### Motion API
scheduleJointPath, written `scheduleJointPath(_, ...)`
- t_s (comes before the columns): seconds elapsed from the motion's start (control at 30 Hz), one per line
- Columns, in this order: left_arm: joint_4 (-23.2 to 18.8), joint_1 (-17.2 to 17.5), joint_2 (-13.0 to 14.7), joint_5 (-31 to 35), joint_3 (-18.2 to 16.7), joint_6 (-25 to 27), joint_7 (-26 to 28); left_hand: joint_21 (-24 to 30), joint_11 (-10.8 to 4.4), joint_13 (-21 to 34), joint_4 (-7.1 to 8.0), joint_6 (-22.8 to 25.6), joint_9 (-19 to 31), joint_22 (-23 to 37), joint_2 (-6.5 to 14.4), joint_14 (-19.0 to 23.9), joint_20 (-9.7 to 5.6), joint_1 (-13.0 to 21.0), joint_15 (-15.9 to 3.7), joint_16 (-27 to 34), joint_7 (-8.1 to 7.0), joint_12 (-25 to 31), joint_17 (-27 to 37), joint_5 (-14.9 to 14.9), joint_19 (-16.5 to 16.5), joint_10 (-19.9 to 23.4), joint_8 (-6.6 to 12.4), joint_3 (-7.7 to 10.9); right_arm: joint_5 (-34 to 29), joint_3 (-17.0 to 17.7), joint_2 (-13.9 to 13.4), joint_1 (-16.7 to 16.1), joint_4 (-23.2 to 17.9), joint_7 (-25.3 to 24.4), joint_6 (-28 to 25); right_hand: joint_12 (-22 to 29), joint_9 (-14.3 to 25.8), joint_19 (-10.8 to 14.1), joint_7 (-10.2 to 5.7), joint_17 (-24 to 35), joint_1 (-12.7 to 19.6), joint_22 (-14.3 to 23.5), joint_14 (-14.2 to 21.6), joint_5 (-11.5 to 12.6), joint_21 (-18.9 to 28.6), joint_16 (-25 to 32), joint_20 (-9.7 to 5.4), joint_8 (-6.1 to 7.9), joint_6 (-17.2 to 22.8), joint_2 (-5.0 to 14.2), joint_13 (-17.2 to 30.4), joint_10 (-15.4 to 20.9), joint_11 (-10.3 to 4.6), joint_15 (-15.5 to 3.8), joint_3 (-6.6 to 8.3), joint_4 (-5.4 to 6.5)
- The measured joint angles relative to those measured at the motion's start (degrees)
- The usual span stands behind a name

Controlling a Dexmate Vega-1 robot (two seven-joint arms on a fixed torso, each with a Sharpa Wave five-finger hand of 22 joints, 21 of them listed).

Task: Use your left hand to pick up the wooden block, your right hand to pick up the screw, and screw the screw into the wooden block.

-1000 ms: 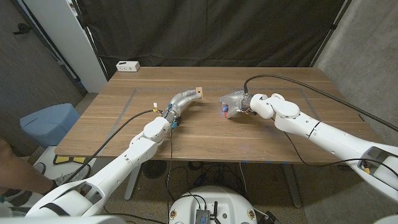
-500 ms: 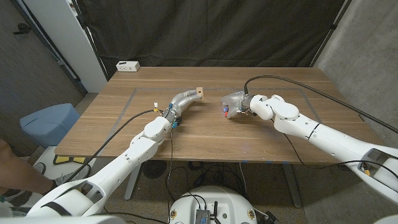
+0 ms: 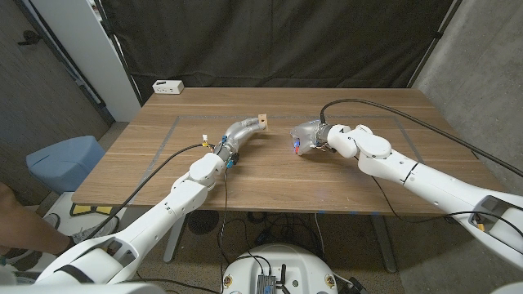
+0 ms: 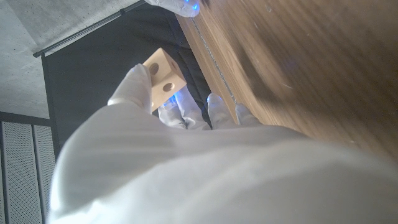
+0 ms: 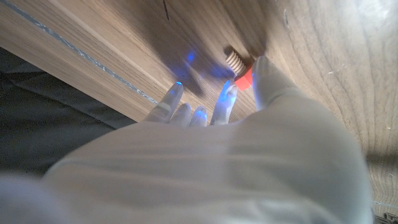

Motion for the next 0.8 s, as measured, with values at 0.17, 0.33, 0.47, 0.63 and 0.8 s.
scheduleJointPath(0.17,0.0,0.0,0.0,0.0,0.0,-0.1,-0.1,0.0,0.0,0.0,0.09,0.0,0.0,0.0,0.1,0.0,0.0,-0.1,0.0,0.0,0.0,0.0,0.0,0.0,0.0,0.0,-0.03,0.09,0.1,-0.1,0.2,0.0,-0.4,0.8,-0.7,0.0,0.0,0.0,0.0,0.0,0.0,0.0,0.0,0.0,0.0,0.0,0.0,0.0,0.0,0.0,0.0,0.0,0.0,0.03,0.0,0.0)
scheduleJointPath(0.33,0.0,0.0,0.0,0.0,0.0,-0.2,-0.1,0.0,0.0,0.0,0.15,0.0,0.0,0.0,0.1,0.0,0.0,-0.1,0.0,0.0,-0.01,0.0,0.0,0.0,0.0,0.0,-0.21,0.28,0.4,-0.2,0.4,0.2,-0.6,1.7,-1.5,0.0,0.3,0.3,0.3,0.1,0.0,0.0,0.3,0.0,0.0,0.0,-0.3,0.44,0.3,0.0,0.0,0.2,0.21,0.31,0.0,0.0)
scheduleJointPath(0.47,0.1,0.1,0.0,-0.1,0.0,-0.2,-0.3,0.0,0.0,0.0,0.15,0.0,0.0,0.0,0.1,0.0,0.0,-0.1,0.0,0.0,-0.01,0.0,0.0,0.0,0.0,0.0,-0.12,0.28,0.6,-0.3,0.5,0.4,-0.7,2.3,-2.2,0.0,0.3,0.5,0.3,0.2,0.0,0.0,0.4,0.0,0.0,0.0,-0.1,0.44,0.3,0.0,0.0,0.3,0.3,0.17,0.0,0.0)
scheduleJointPath(0.63,0.1,0.2,0.0,-0.1,0.0,-0.3,-0.3,0.0,0.0,0.0,0.15,-0.1,0.0,0.0,-0.1,0.0,0.0,-0.2,0.0,0.0,-0.1,-0.2,0.0,0.0,0.0,0.0,0.02,0.28,0.7,-0.5,0.6,0.5,-0.8,2.7,-2.9,0.0,0.5,0.5,0.64,0.2,0.0,0.0,0.8,0.0,0.0,0.0,-0.1,1.21,0.7,0.0,0.0,0.4,0.38,0.22,0.0,0.0)
scheduleJointPath(0.8,0.1,0.2,0.0,-0.1,0.0,-0.3,-0.3,0.0,0.0,0.3,0.15,0.0,0.0,0.0,-0.1,0.0,0.0,-0.2,0.0,0.0,0.03,-0.2,0.0,0.0,0.0,0.0,0.03,0.28,0.9,-0.6,0.7,0.5,-0.8,2.9,-3.3,0.0,0.5,1.0,0.52,0.2,0.4,0.0,1.1,0.2,0.0,0.0,-0.19,1.65,1.3,0.06,0.0,1.0,0.4,0.1,0.38,0.03)
